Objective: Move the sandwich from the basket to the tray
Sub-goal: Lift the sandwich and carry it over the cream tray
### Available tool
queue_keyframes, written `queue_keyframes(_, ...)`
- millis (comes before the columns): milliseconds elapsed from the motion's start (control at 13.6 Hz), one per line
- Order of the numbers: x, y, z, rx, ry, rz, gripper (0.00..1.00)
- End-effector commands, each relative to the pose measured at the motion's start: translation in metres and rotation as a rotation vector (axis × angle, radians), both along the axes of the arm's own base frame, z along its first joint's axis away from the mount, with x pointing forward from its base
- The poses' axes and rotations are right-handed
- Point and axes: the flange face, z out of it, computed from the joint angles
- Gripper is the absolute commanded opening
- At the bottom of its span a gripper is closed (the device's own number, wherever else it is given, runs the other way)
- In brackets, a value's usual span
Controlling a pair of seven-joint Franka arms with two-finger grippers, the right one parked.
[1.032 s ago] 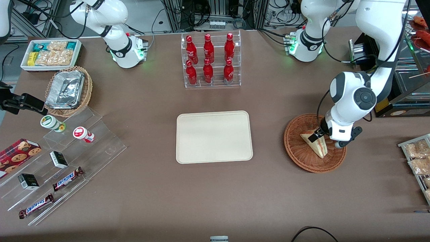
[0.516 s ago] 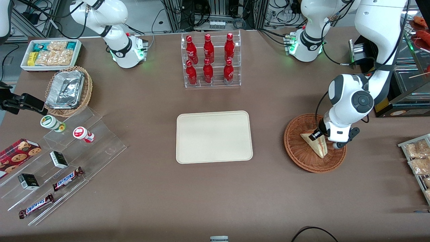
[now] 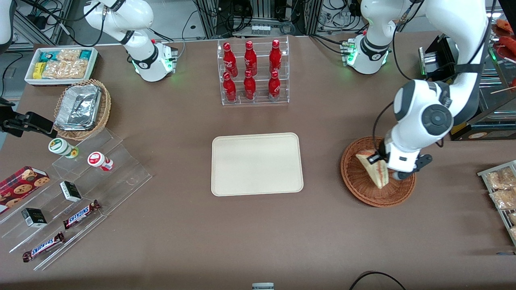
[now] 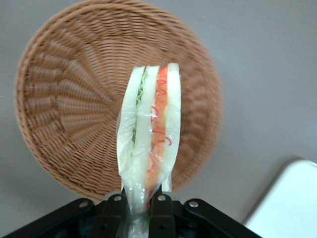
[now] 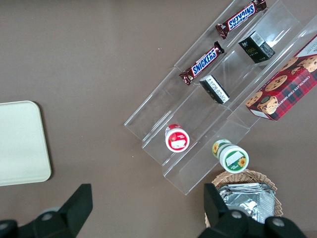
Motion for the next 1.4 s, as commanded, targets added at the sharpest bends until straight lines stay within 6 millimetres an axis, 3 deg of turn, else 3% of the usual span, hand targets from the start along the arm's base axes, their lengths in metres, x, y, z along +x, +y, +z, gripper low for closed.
queue_keyframes(0,0.001,-0.066,0.007,-0.013,-0.002,-0.113,0.00)
queue_keyframes(368,-0.015,-0.209,-0.020,-0.052,0.004,-0.280,0.00)
queue_keyframes(516,-0.027,-0.265,-0.032,-0.060,0.004,-0.267,0.00)
queue_keyframes(811,-0.048,-0.346,-0.060,-0.038,-0.022,-0.249,0.00)
queue_keyframes(1105,-0.062,-0.392,-0.087,-0.024,-0.039,-0.226,0.00)
queue_keyframes(1326,-0.067,-0.396,-0.104,-0.011,-0.025,-0.216,0.00)
